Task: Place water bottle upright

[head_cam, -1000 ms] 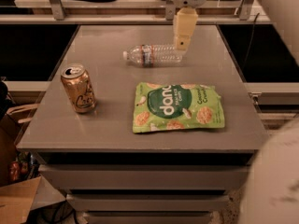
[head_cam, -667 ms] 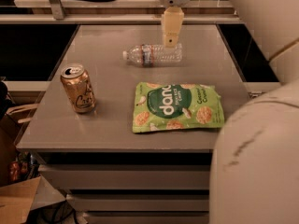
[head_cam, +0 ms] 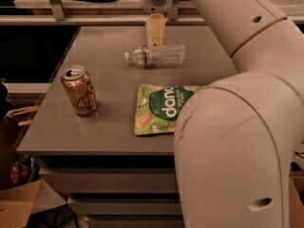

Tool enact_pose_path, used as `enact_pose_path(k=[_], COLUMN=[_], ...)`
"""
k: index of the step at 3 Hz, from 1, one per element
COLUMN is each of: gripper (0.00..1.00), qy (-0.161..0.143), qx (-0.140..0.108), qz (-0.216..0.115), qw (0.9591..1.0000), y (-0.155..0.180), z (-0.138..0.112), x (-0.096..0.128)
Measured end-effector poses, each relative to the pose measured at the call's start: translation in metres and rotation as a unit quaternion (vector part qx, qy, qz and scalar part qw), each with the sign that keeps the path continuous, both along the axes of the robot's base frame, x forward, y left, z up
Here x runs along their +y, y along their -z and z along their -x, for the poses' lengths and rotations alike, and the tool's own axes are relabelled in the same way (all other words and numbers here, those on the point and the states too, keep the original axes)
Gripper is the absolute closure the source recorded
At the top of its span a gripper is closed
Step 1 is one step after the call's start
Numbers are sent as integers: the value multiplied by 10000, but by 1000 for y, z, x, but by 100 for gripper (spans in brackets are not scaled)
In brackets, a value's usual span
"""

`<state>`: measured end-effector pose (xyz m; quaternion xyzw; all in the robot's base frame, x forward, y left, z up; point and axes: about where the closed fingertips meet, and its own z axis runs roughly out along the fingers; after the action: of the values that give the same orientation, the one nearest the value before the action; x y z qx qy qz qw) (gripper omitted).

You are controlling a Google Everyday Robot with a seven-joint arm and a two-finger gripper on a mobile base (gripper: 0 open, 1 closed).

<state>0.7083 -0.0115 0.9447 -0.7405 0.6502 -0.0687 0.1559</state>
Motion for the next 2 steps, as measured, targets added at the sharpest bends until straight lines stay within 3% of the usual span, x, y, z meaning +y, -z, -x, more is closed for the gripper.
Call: enact_pose_path(k=[2], gripper=[0], qy=[391], qx=[446], qz=[32], qw=[9982], y=[63], z=[-14], x=[8])
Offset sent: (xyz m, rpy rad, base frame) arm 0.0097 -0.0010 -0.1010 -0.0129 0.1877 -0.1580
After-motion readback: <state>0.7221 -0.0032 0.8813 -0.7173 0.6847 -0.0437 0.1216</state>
